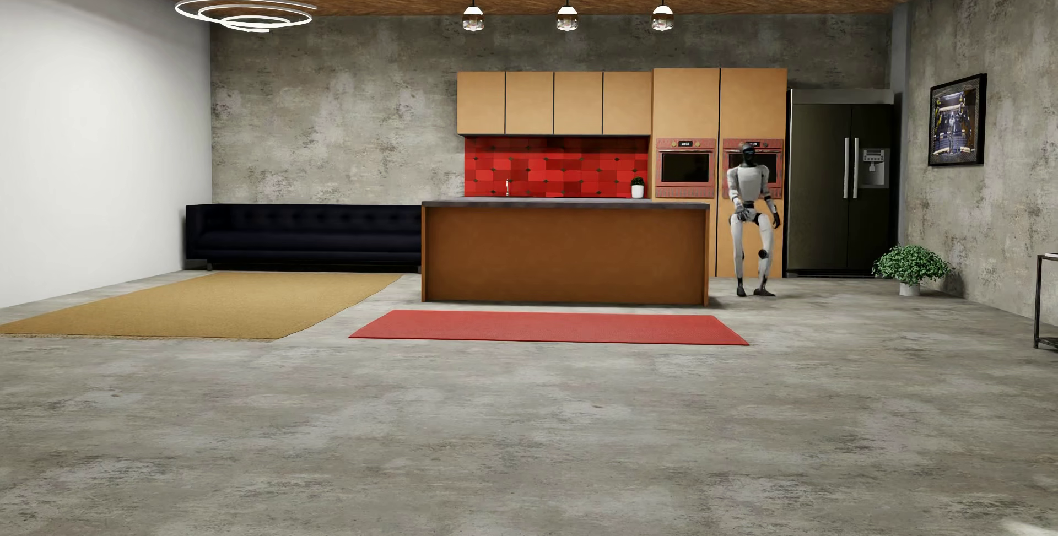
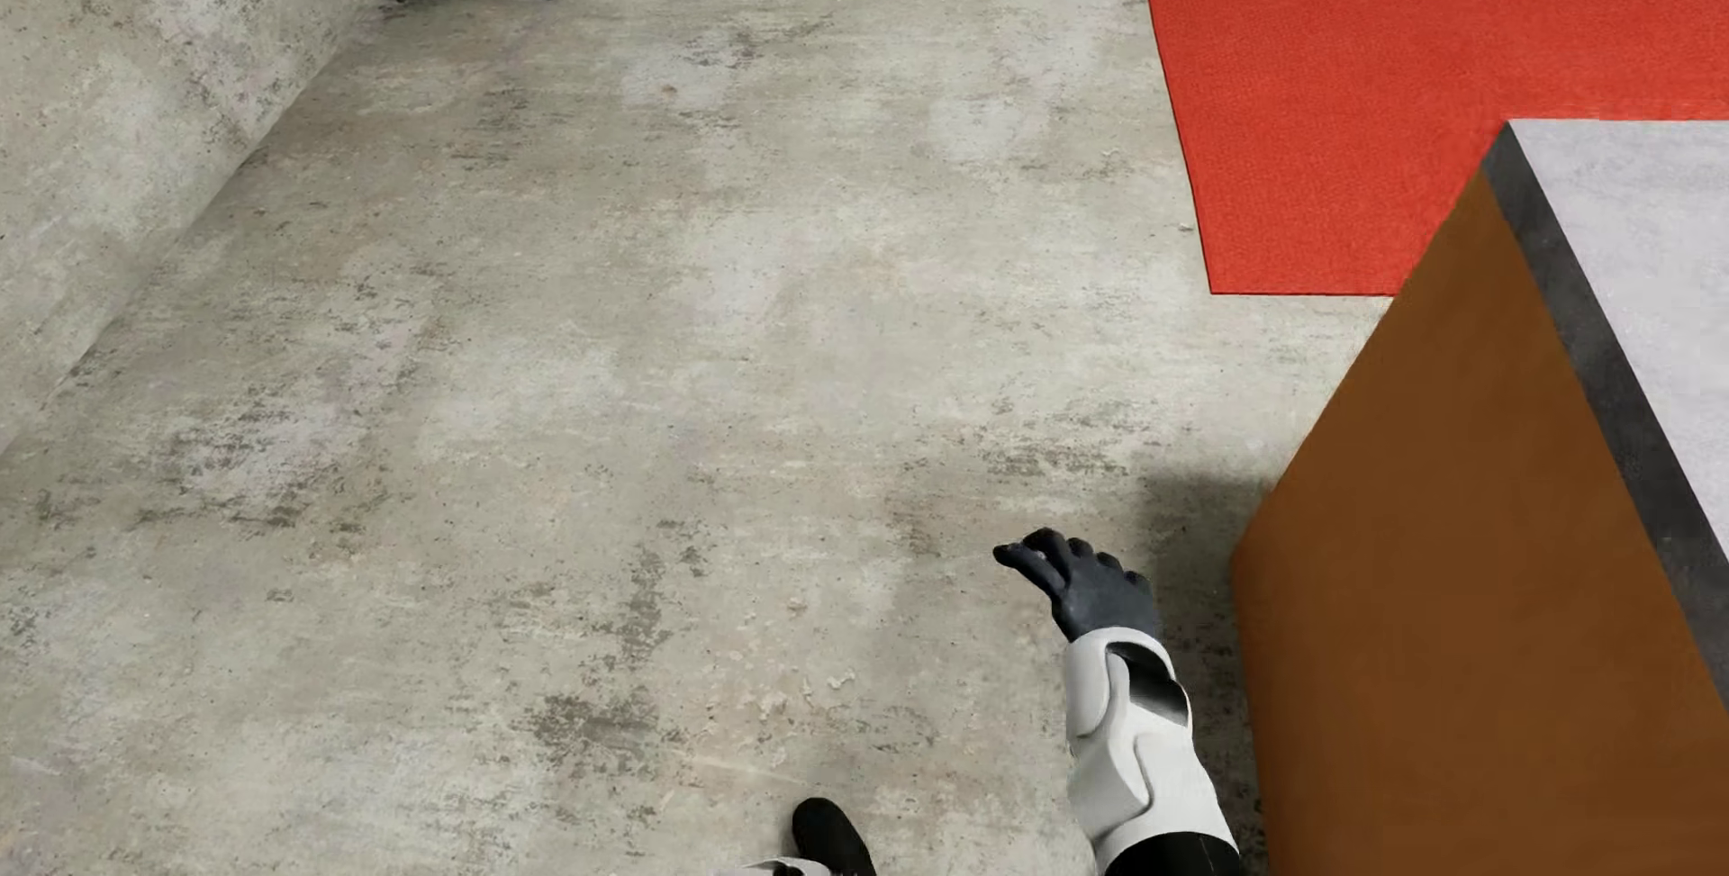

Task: Go around the counter

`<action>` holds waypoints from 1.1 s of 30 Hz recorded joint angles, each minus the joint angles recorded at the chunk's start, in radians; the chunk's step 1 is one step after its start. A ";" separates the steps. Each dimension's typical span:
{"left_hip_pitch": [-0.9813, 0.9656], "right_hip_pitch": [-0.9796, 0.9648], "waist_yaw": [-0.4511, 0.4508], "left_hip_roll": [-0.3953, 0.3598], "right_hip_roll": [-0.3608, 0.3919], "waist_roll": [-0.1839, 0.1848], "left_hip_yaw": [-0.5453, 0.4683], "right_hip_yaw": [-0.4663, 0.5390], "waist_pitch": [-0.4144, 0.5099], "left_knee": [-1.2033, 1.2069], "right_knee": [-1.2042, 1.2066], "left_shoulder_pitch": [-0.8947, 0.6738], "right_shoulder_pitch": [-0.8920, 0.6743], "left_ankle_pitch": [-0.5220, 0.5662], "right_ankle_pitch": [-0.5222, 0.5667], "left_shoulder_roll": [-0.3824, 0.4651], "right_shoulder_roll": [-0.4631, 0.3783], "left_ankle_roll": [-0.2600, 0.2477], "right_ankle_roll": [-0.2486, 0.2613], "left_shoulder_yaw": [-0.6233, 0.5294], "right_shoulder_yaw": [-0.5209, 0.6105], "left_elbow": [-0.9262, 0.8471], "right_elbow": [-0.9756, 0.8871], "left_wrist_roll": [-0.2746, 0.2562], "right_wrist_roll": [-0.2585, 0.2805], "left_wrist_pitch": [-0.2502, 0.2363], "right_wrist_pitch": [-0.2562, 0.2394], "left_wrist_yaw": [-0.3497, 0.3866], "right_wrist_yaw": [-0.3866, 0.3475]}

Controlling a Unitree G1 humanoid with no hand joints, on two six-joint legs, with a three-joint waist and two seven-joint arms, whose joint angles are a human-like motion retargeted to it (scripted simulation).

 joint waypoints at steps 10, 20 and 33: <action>0.323 -0.320 0.024 -0.027 -0.249 -0.171 0.110 -0.020 -0.047 0.052 1.077 -0.112 0.625 -0.217 0.285 -0.100 -0.058 0.047 0.155 0.032 -0.035 0.089 0.334 -0.028 -0.167 -0.036 0.240 0.103 0.244; 0.403 -0.556 -0.066 0.011 -0.528 -0.236 -0.276 -0.065 0.027 -0.040 -0.129 -0.147 0.812 -0.274 0.257 -0.061 0.097 -0.221 0.200 0.013 -0.100 0.099 0.118 -0.042 -0.335 -0.030 0.019 0.115 0.314; 0.197 -0.448 0.006 0.143 -0.254 -0.042 -0.130 -0.012 0.069 0.542 0.165 0.070 -0.217 -0.128 0.243 -0.116 -0.104 -0.032 0.055 0.059 0.046 -0.049 0.307 -0.074 -0.448 -0.092 0.086 0.244 0.240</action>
